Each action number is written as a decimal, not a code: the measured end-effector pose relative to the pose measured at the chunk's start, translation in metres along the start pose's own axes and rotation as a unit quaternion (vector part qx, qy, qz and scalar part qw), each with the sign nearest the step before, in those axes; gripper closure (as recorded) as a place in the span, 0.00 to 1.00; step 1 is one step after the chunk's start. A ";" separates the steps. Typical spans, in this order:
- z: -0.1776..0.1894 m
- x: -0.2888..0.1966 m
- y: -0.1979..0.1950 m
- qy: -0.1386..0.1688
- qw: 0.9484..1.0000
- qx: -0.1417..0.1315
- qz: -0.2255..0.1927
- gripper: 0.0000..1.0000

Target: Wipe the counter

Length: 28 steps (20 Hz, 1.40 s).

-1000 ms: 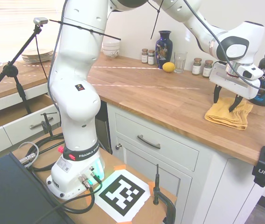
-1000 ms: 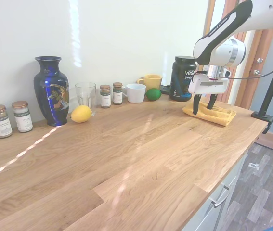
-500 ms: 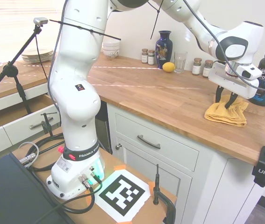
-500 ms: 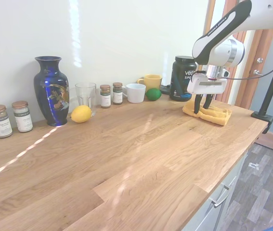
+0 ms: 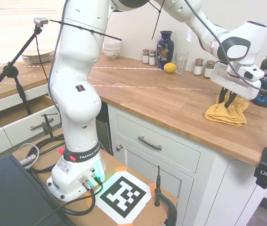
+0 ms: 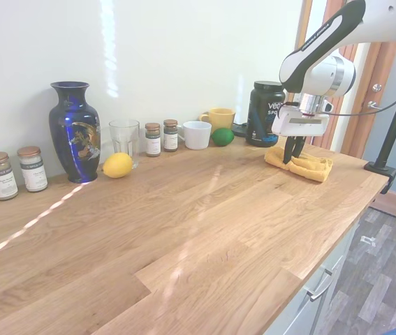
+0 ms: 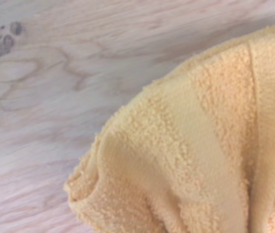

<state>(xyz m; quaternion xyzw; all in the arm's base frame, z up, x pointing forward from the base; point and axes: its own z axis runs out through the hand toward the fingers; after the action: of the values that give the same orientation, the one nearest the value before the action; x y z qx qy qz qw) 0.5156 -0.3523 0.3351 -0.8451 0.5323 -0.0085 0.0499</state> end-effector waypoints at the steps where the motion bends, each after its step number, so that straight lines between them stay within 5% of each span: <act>1: 0.000 0.000 0.000 0.000 1.000 0.000 0.000 1.00; 12: 0.003 -0.023 -0.036 -0.009 0.999 0.004 -0.035 1.00; 28: 0.014 -0.130 -0.130 -0.009 0.996 -0.009 -0.094 1.00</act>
<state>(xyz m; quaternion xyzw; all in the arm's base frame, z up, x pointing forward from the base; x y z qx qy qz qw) 0.5773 -0.1788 0.3382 -0.8917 0.4503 -0.0006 0.0465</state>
